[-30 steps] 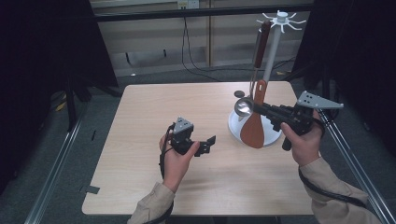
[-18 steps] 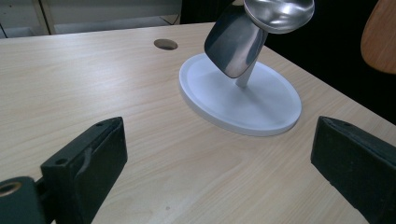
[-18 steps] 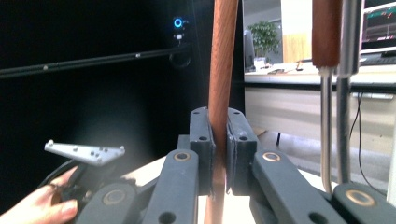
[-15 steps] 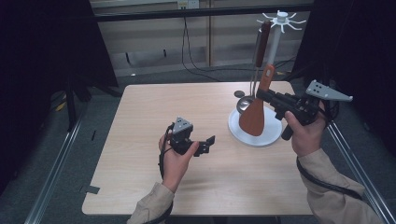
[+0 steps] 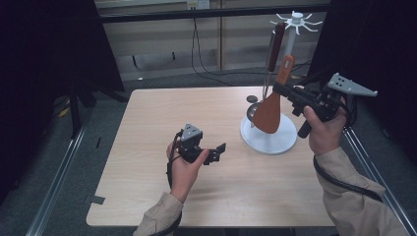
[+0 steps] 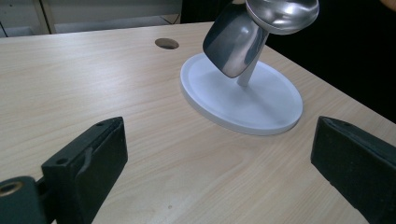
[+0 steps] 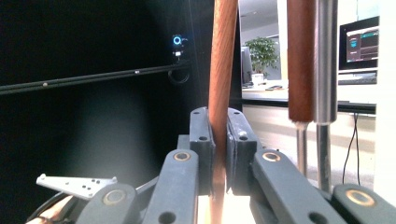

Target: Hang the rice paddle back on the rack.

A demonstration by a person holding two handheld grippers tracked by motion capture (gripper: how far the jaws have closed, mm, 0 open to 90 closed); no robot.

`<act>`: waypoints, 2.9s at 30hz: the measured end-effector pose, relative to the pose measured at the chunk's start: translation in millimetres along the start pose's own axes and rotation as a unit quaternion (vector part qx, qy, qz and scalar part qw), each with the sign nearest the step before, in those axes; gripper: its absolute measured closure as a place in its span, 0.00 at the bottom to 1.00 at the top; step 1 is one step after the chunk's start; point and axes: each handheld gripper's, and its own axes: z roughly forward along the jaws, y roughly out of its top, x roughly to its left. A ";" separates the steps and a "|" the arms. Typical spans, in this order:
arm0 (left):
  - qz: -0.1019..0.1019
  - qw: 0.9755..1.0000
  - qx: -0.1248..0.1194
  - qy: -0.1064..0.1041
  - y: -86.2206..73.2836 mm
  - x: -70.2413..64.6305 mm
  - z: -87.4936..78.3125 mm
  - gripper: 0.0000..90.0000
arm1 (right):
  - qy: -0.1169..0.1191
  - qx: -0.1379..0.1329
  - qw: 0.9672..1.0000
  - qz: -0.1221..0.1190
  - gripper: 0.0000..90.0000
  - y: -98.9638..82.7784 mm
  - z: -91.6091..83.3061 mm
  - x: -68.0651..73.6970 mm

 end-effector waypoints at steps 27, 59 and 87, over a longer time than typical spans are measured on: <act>-0.003 1.000 0.002 0.000 -2.3 1.5 1.2 0.05 | -0.005 -0.033 0.999 0.008 0.93 20.5 6.8 -15.1; -0.003 1.000 0.003 0.002 -3.0 5.8 -0.6 0.05 | -0.018 -0.034 0.999 0.027 0.93 30.6 18.3 -43.0; -0.006 1.000 0.003 0.009 -4.4 8.1 -3.9 0.05 | -0.057 -0.035 0.997 0.034 0.72 24.1 14.7 -49.0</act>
